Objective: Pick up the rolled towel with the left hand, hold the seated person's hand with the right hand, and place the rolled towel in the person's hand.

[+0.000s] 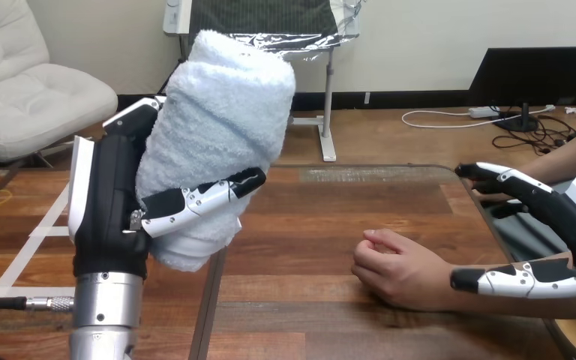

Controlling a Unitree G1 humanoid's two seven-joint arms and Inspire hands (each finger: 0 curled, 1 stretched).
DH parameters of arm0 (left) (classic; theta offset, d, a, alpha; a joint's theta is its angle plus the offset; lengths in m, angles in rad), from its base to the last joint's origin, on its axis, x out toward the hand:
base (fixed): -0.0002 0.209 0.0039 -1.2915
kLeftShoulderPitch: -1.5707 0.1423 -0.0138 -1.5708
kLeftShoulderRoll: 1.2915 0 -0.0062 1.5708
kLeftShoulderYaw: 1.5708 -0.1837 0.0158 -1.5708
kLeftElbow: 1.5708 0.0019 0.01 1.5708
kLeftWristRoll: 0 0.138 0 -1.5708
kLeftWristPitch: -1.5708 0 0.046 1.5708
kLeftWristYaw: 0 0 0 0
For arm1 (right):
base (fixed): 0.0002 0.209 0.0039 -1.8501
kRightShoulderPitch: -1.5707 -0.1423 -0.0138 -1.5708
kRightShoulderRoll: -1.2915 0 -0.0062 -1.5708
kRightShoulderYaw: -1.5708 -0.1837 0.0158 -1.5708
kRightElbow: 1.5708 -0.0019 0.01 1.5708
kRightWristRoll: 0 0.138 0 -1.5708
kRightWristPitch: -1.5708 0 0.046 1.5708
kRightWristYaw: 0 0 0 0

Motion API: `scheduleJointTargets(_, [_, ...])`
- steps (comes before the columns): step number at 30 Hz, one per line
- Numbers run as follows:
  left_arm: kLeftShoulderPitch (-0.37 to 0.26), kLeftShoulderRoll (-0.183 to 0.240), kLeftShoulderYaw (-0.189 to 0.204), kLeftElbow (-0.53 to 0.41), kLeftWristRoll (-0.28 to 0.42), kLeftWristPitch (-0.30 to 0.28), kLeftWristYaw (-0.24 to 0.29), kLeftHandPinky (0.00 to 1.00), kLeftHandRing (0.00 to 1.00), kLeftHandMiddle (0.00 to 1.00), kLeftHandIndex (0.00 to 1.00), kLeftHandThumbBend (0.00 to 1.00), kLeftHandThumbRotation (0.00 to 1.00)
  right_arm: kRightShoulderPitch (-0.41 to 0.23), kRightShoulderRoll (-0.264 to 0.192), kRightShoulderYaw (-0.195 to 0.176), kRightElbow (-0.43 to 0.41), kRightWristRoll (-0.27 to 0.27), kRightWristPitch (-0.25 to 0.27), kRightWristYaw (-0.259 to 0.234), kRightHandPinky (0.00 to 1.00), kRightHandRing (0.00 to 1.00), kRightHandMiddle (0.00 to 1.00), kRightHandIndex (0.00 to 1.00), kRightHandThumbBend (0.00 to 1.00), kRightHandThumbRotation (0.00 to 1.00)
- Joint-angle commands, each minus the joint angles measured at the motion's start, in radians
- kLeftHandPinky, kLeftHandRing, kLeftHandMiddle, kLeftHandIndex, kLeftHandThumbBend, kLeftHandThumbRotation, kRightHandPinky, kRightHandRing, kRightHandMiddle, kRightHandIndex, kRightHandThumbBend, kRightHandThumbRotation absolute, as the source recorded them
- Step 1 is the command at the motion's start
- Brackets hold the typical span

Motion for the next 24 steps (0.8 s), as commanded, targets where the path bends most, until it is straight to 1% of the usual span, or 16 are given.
scheduleJointTargets(1, [-0.047, -0.007, -0.009, -0.019, -0.007, -0.042, -0.003, 0.19, 0.25, 0.31, 0.37, 0.49, 0.00, -0.079, -0.051, -0.017, 0.026, -0.007, -0.009, 0.014, 0.73, 0.86, 0.88, 0.86, 1.00, 0.35])
scheduleJointTargets(8, [-0.050, -0.010, -0.008, -0.011, -0.022, -0.047, -0.012, 0.19, 0.25, 0.32, 0.37, 0.48, 0.00, -0.099, -0.087, 0.001, 0.079, -0.038, -0.038, 0.029, 0.73, 0.86, 0.87, 0.86, 1.00, 0.30])
scheduleJointTargets(13, [-0.048, -0.016, -0.006, -0.009, -0.044, -0.048, -0.022, 0.19, 0.25, 0.31, 0.37, 0.48, 0.00, -0.108, -0.103, 0.012, 0.104, -0.065, -0.043, 0.035, 0.74, 0.86, 0.86, 0.86, 0.99, 0.29])
scheduleJointTargets(14, [-0.047, -0.017, -0.006, -0.009, -0.048, -0.047, -0.023, 0.19, 0.25, 0.31, 0.37, 0.48, 0.00, -0.112, -0.107, 0.016, 0.115, -0.076, -0.051, 0.033, 0.74, 0.86, 0.86, 0.86, 0.99, 0.29])
scheduleJointTargets(22, [-0.044, -0.015, -0.001, -0.011, -0.056, -0.042, -0.028, 0.19, 0.25, 0.31, 0.37, 0.47, 0.00, -0.136, -0.121, 0.035, 0.171, -0.114, -0.083, 0.028, 0.73, 0.84, 0.84, 0.83, 1.00, 0.25])
scheduleJointTargets(24, [-0.045, -0.013, 0.000, -0.009, -0.053, -0.046, -0.028, 0.19, 0.25, 0.31, 0.37, 0.48, 0.00, -0.142, -0.125, 0.043, 0.181, -0.134, -0.079, 0.026, 0.71, 0.83, 0.84, 0.83, 1.00, 0.24])
